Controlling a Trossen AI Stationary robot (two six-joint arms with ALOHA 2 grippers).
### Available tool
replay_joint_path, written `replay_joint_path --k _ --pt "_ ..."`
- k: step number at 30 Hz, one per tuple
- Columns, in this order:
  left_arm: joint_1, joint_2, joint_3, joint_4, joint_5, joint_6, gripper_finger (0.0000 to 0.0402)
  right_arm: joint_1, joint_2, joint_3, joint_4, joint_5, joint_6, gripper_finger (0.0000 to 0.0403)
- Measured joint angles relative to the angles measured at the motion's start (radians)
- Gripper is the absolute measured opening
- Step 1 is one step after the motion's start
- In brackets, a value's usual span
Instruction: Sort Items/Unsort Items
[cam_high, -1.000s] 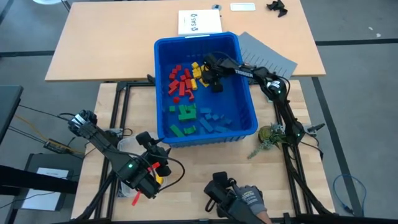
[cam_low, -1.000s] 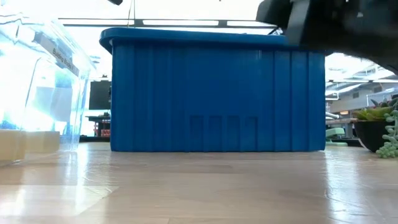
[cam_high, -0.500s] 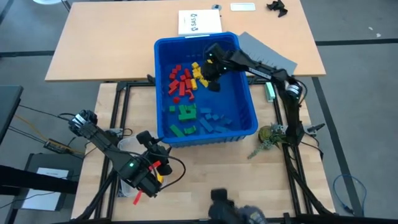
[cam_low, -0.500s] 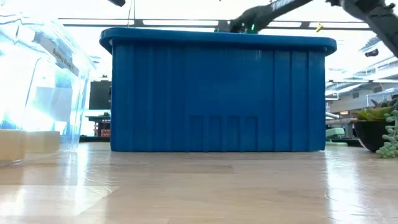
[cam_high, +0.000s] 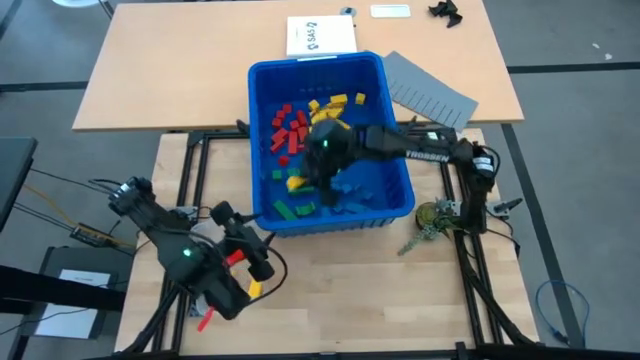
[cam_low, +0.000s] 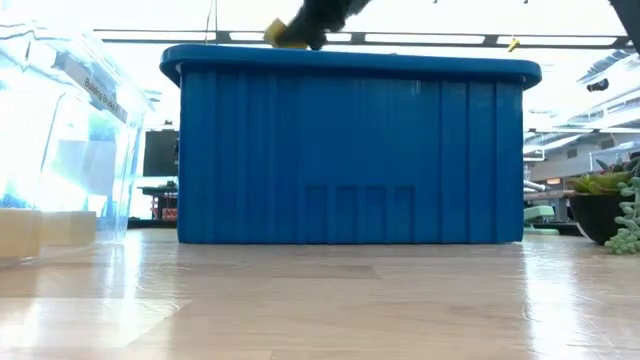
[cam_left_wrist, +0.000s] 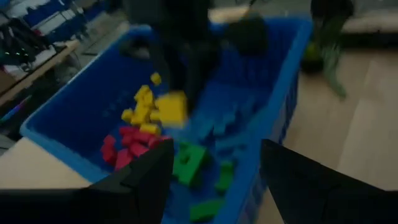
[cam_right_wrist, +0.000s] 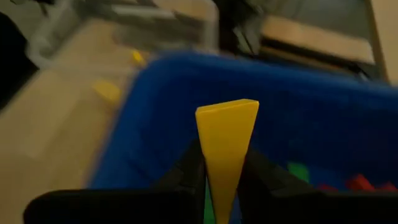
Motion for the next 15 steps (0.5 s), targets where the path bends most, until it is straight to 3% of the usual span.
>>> replay_joint_path --k 8,15 --pt "-0.006 -0.009 0.234 0.003 -0.107 0.191 0.0248 0.151 0.016 -0.001 0.176 0.029 0.102 0.0059" --pt "-0.005 -0.010 0.307 0.002 -0.271 0.266 0.0248 0.218 0.092 -0.023 0.379 0.041 0.177 0.0059"
